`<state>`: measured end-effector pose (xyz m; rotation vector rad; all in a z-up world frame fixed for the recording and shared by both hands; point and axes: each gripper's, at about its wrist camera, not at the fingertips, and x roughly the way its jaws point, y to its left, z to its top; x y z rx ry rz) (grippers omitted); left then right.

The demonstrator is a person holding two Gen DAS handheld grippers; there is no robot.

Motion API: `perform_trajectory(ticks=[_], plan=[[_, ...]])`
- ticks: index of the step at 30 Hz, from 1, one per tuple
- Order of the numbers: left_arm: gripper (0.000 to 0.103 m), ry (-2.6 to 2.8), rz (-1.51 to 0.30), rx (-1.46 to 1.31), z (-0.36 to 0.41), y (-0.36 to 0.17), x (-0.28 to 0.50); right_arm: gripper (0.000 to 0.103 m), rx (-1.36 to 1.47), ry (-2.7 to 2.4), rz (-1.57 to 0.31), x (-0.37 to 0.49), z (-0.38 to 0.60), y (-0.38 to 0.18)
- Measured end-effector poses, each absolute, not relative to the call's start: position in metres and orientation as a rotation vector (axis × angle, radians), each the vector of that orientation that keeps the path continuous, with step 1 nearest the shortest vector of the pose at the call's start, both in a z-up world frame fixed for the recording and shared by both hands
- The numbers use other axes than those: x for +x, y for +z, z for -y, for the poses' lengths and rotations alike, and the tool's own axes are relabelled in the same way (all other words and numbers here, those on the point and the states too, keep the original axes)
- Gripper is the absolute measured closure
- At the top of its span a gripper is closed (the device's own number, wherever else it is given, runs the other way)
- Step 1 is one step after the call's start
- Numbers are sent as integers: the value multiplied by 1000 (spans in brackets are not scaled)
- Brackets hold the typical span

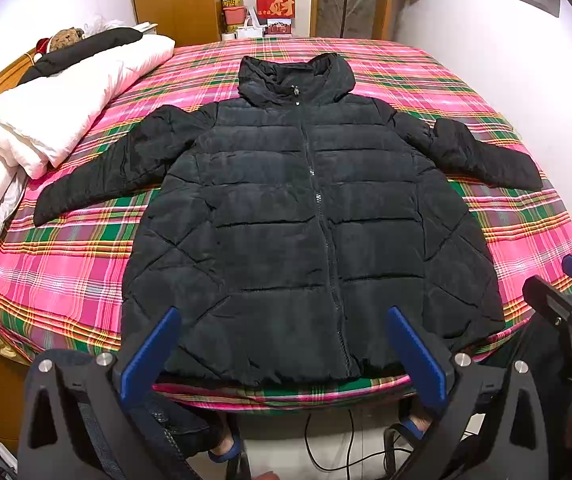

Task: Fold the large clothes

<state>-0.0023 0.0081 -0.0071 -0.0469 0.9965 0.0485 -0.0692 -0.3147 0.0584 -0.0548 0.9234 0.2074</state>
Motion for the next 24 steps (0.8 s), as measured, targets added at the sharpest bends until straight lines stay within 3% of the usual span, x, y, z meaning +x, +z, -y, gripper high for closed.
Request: perform_trajectory(ticks=[24], plan=[[0, 49, -1001, -47, -9, -8, -6, 9, -55, 209, -925, -71, 313, 57]])
